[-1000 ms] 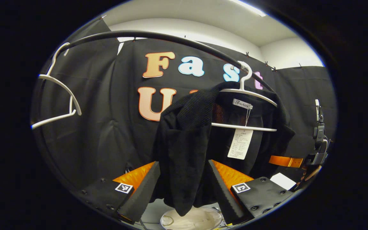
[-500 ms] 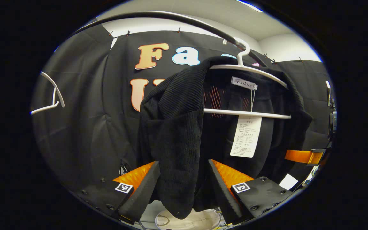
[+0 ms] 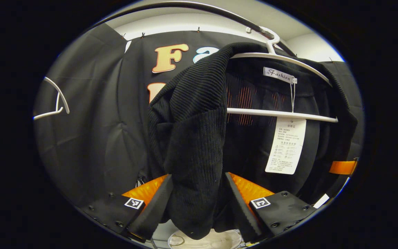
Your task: Grasp the clothes on the hanger with both hands and then place them into the laundry hamper below.
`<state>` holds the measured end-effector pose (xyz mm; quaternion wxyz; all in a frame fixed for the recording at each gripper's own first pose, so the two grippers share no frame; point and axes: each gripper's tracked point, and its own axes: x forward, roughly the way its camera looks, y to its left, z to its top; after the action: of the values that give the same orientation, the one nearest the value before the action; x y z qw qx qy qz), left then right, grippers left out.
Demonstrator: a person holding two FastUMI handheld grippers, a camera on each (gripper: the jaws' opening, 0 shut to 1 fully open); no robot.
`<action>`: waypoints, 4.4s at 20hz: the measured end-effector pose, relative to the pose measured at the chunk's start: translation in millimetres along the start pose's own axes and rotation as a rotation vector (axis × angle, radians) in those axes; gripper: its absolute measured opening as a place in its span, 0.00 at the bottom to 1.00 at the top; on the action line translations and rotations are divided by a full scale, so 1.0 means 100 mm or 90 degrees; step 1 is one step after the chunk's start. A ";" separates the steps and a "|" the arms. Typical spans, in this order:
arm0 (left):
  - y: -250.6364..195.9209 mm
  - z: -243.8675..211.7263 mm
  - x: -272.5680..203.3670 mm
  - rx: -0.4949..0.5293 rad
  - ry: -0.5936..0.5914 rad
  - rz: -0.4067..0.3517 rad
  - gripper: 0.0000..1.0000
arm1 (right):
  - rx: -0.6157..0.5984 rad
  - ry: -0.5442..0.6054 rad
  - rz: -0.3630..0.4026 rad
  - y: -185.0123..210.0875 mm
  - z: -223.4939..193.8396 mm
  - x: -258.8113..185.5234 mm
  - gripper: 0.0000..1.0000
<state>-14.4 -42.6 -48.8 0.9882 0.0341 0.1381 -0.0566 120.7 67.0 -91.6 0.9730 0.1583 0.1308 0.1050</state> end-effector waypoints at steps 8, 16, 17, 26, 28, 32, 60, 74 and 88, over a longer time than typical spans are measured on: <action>0.07 -0.01 0.00 0.013 0.005 0.027 0.64 | 0.000 -0.007 0.017 -0.08 0.10 -0.11 0.02; 0.14 -0.02 -0.02 0.016 0.007 0.051 0.08 | -0.005 -0.028 0.012 -0.22 0.34 -0.22 0.01; 0.17 0.00 -0.04 0.016 0.008 0.058 0.11 | -0.006 -0.031 0.011 -0.24 0.38 -0.24 0.01; 0.08 0.02 -0.06 -0.017 0.012 0.042 0.07 | -0.031 -0.089 -0.014 -0.47 0.89 -0.39 0.07; 0.08 0.04 -0.06 -0.014 0.011 0.031 0.07 | -0.035 -0.104 -0.024 -0.52 1.02 -0.39 0.00; 0.07 0.12 -0.03 0.006 -0.003 0.001 0.07 | -0.033 -0.141 -0.054 -0.67 1.31 -0.42 0.00; 0.30 0.26 -0.01 -0.012 -0.038 0.024 0.07 | 0.091 -0.024 -0.101 -1.19 0.02 0.46 0.00; 0.84 0.35 -0.07 0.010 -0.071 0.122 0.07 | 0.097 0.044 -0.062 -0.45 -0.66 0.75 0.00; 0.86 -0.35 -0.30 -0.019 0.071 0.121 0.07 | 0.112 0.119 -0.076 -0.29 -1.38 0.71 0.00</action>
<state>-42.4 48.4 -69.3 0.9802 0.0359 0.1902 0.0417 152.8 96.4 -243.3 0.9436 0.2244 0.2384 0.0496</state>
